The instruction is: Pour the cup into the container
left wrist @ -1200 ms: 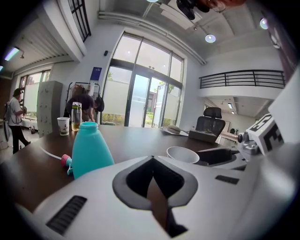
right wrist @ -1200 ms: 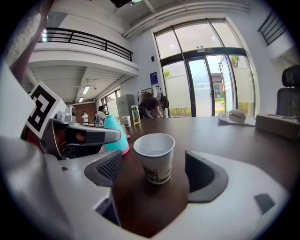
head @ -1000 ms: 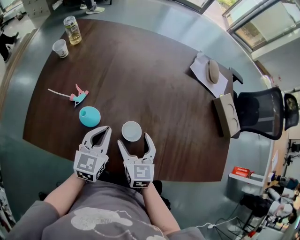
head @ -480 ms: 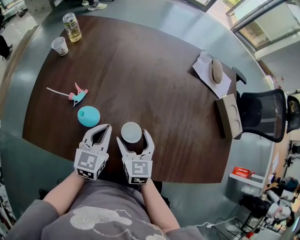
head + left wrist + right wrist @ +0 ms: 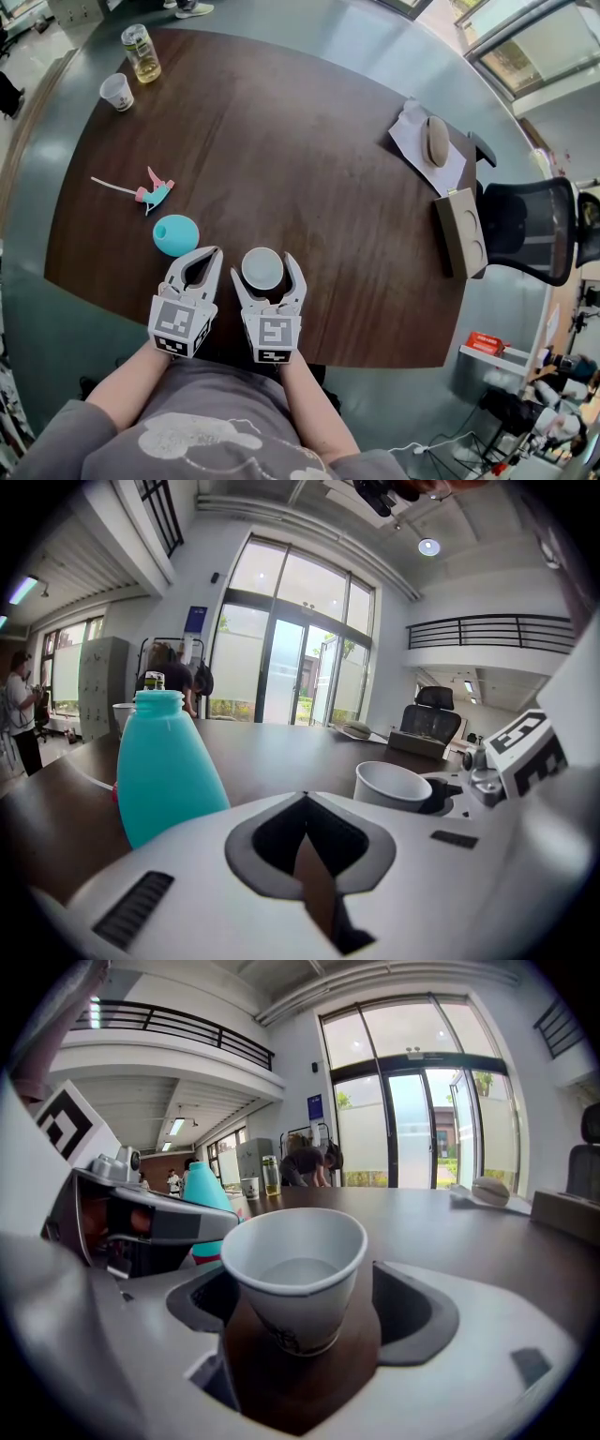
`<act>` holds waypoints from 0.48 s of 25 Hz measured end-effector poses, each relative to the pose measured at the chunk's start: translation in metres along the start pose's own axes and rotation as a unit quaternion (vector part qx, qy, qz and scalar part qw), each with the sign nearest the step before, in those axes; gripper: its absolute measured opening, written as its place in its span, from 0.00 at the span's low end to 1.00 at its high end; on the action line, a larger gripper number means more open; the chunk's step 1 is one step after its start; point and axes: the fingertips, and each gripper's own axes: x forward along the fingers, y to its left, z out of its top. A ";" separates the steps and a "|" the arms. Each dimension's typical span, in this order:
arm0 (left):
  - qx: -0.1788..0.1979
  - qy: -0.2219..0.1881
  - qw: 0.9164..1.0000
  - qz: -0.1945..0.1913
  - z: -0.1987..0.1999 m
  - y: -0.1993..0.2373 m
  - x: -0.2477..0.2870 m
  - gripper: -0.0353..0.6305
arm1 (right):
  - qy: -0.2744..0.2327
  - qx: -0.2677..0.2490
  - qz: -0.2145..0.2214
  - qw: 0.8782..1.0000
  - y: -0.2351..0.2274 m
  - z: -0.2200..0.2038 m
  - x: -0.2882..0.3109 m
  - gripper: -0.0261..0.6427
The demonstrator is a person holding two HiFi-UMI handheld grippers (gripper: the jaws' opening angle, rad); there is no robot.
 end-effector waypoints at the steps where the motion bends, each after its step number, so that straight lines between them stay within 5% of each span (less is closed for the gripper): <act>1: 0.000 0.001 1.000 0.000 0.000 0.001 0.000 0.06 | -0.001 -0.001 0.001 1.000 0.001 0.000 0.002 0.66; 12: 0.000 0.004 1.000 -0.001 0.000 0.000 0.002 0.06 | -0.006 -0.007 -0.014 1.000 -0.004 0.004 0.008 0.66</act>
